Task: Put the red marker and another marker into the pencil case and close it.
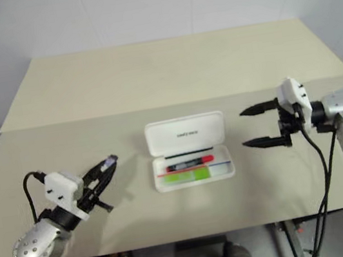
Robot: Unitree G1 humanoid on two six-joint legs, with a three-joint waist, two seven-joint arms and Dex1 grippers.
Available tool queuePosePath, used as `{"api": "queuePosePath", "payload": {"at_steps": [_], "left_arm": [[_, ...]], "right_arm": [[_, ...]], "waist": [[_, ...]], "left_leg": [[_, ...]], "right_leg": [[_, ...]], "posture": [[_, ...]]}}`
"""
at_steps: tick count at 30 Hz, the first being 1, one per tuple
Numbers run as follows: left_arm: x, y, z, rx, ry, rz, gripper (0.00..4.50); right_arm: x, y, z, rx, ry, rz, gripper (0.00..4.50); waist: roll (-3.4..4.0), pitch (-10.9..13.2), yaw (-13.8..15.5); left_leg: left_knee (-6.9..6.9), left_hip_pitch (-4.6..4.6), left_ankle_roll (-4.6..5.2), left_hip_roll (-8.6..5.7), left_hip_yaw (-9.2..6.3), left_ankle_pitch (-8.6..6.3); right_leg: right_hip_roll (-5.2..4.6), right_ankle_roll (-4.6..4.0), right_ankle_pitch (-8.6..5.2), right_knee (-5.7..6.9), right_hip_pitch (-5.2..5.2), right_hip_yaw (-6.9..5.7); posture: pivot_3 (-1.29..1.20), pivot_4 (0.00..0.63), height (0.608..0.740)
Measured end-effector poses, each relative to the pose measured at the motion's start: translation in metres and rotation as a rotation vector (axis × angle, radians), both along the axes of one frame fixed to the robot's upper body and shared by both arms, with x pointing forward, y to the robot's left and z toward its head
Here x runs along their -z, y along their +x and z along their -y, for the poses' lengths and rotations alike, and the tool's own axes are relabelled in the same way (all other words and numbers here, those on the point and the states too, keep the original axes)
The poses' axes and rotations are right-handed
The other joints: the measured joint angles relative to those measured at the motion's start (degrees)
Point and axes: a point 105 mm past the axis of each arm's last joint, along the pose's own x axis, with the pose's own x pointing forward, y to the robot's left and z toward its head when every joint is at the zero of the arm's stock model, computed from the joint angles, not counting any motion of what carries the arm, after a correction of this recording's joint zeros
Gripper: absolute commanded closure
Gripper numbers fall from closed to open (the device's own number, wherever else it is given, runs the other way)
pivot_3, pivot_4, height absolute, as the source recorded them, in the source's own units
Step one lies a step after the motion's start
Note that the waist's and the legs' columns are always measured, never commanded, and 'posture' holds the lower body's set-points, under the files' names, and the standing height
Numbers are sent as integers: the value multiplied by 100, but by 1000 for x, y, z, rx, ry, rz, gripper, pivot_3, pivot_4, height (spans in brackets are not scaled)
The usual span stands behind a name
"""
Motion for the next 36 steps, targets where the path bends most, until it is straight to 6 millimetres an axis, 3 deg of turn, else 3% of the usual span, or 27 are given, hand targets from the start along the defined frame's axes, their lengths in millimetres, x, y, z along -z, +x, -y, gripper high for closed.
{"api": "queuePosePath", "payload": {"at_steps": [7,16,22,28,36], "left_arm": [[-19,4,23,307,39,17,4079],[-30,18,67,596,54,-19,4079],[-21,38,92,662,64,-66,4079],[3,52,127,704,77,-131,4079],[19,54,165,782,148,-134,4079]], "right_arm": [[8,-8,21,97,-4,4,0],[11,-25,29,163,-3,9,0],[8,-35,33,202,-20,13,0],[8,-44,39,237,-26,4,0],[7,-51,31,225,-31,-11,0]], "waist": [[2,1,3],[1,1,7],[1,1,26],[-1,2,58],[-2,3,92]], "left_leg": [[10,2,0,-1,7,0],[27,2,1,-1,12,0],[28,2,2,-1,13,1],[36,-1,3,-2,17,2],[49,-3,4,0,17,2]], "right_leg": [[2,1,0,8,3,-2],[3,4,2,14,8,-1],[6,5,3,15,10,2],[7,10,5,12,11,1],[10,12,7,14,12,3]], "posture": [[0,150,740],[0,150,740],[0,150,740],[0,150,740],[0,150,740]]}}
